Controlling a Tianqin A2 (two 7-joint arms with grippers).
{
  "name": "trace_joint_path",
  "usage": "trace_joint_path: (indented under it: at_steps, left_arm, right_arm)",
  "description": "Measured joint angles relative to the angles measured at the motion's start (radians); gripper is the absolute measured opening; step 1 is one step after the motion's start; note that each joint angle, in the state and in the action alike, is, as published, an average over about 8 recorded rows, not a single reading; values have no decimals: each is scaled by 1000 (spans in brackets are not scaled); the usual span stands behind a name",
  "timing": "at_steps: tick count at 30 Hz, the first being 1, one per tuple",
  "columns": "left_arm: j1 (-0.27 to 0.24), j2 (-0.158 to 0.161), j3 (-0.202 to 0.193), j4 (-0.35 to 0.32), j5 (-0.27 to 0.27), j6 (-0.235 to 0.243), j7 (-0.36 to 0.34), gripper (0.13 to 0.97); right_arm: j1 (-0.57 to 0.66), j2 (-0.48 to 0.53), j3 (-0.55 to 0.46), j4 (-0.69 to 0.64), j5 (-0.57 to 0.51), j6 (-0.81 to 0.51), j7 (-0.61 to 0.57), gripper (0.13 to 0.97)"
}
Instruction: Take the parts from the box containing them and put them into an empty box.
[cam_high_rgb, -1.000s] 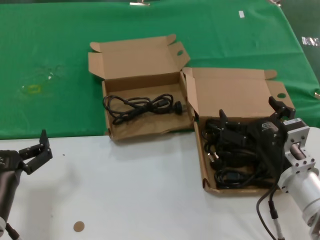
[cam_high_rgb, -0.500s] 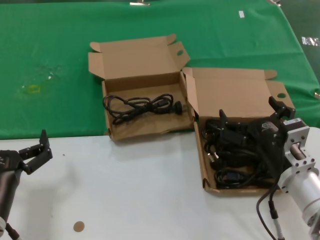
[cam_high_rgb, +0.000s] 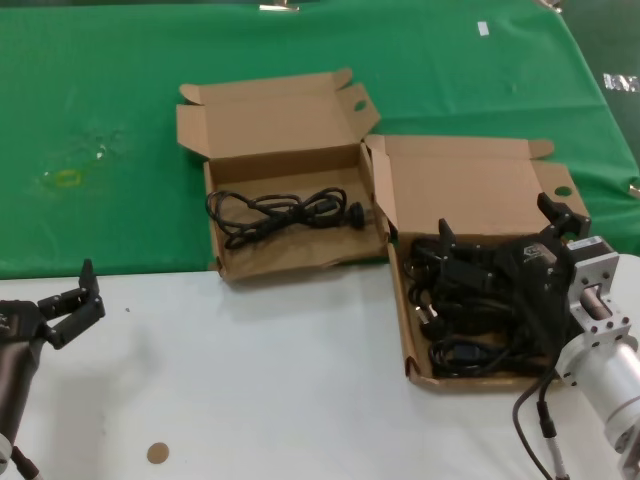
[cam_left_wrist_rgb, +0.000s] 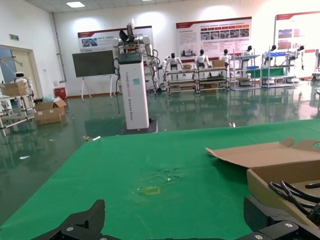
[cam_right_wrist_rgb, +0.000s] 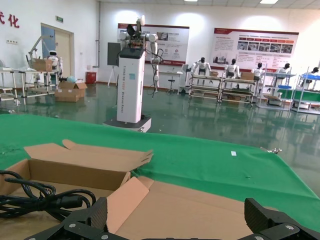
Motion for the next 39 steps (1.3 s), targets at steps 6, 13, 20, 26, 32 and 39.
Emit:
trace_joint_path:
  at_steps: [6, 13, 20, 26, 32, 39]
  left_arm:
    - [0, 0, 0, 0, 0, 0, 0, 966]
    - [0, 0, 0, 0, 0, 0, 0, 966]
    - [0, 0, 0, 0, 0, 0, 0, 966]
    - [0, 0, 0, 0, 0, 0, 0, 966]
    - [0, 0, 0, 0, 0, 0, 0, 966]
    - [0, 0, 0, 0, 0, 0, 0, 966]
  right_arm:
    - [0, 0, 0, 0, 0, 0, 0, 966]
    - [0, 0, 0, 0, 0, 0, 0, 966]
    - [0, 0, 0, 0, 0, 0, 0, 966]
    - [0, 0, 0, 0, 0, 0, 0, 966]
    - [0, 0, 0, 0, 0, 0, 0, 966]
    - [0, 0, 0, 0, 0, 0, 0, 966]
